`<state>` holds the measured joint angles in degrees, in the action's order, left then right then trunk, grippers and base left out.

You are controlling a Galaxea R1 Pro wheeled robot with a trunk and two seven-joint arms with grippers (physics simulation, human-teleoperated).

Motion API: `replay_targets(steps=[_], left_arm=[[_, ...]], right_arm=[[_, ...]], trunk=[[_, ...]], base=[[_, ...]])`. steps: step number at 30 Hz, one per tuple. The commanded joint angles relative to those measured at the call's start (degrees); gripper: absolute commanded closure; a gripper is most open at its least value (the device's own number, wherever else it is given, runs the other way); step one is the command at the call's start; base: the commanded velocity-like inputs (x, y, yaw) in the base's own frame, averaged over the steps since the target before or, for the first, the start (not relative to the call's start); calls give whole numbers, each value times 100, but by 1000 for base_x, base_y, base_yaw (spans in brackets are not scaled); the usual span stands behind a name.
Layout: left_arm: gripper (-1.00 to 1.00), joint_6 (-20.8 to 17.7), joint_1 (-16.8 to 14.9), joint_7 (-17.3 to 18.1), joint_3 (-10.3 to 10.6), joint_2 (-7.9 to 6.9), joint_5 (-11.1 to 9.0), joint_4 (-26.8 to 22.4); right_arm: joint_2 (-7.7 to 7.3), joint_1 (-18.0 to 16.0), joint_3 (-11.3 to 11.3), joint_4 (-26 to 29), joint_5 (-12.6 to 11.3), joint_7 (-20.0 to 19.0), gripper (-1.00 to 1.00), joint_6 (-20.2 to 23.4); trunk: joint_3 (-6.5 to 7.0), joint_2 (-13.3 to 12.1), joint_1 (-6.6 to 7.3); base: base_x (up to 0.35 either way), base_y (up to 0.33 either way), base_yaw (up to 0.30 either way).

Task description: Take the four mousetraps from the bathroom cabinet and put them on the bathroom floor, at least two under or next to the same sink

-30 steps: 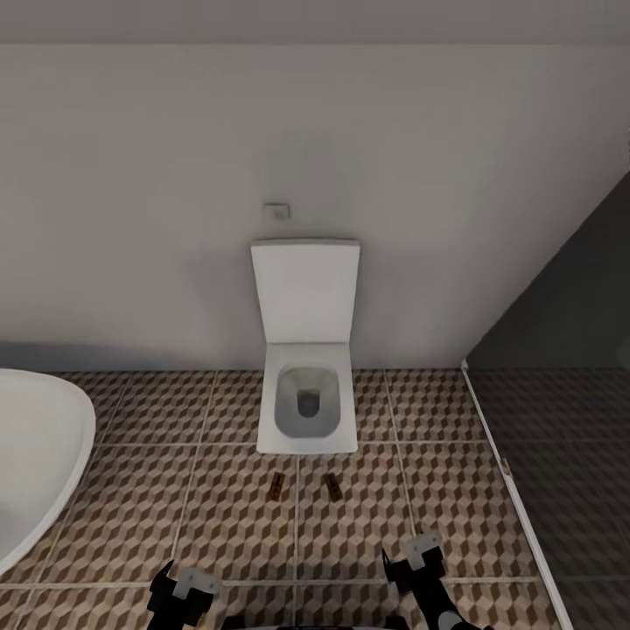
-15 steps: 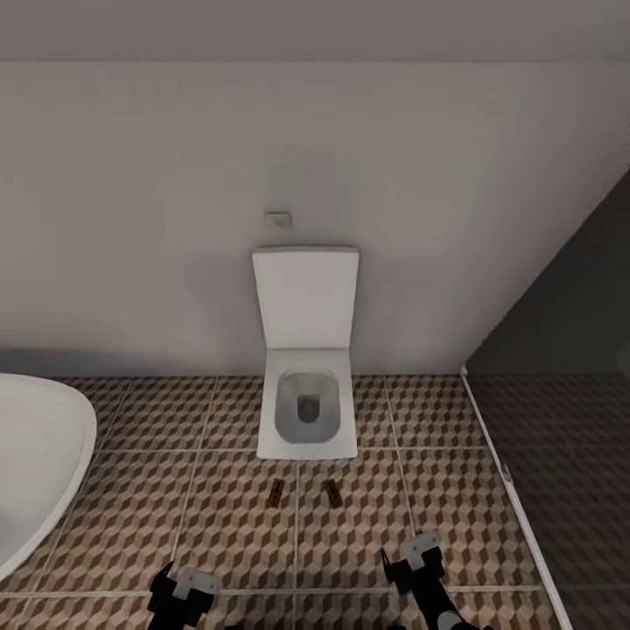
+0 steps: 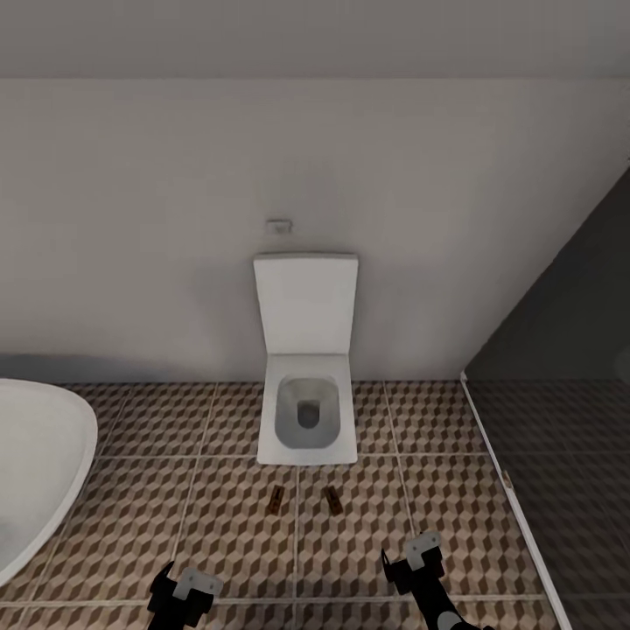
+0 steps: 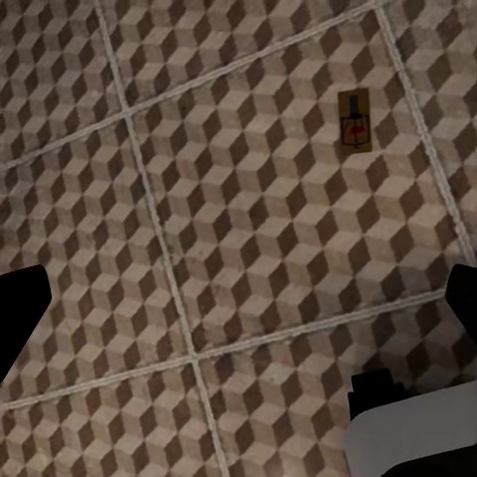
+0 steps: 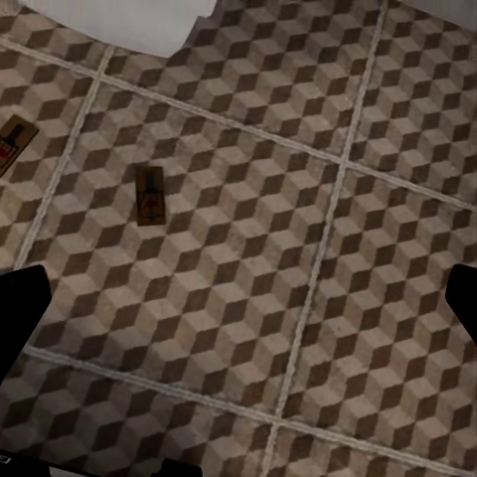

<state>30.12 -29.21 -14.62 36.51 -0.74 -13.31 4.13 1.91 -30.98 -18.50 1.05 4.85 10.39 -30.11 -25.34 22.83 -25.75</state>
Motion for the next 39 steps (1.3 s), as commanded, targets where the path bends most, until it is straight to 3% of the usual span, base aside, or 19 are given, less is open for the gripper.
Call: replay_targets(steps=[1, 39], left_arm=[[-100, 29, -6, -6, 49, 4, -40, 17], [-100, 27, -5, -9, 49, -3, -40, 17]], right_arm=[[2, -5, -22, -8, 52, 59, -100, -4], [2, -5, -22, -8, 52, 59, -100, -4]], trunk=[[2, 9, -3], [354, 9, -3]], base=[[0, 0, 0], [0, 0, 0]])
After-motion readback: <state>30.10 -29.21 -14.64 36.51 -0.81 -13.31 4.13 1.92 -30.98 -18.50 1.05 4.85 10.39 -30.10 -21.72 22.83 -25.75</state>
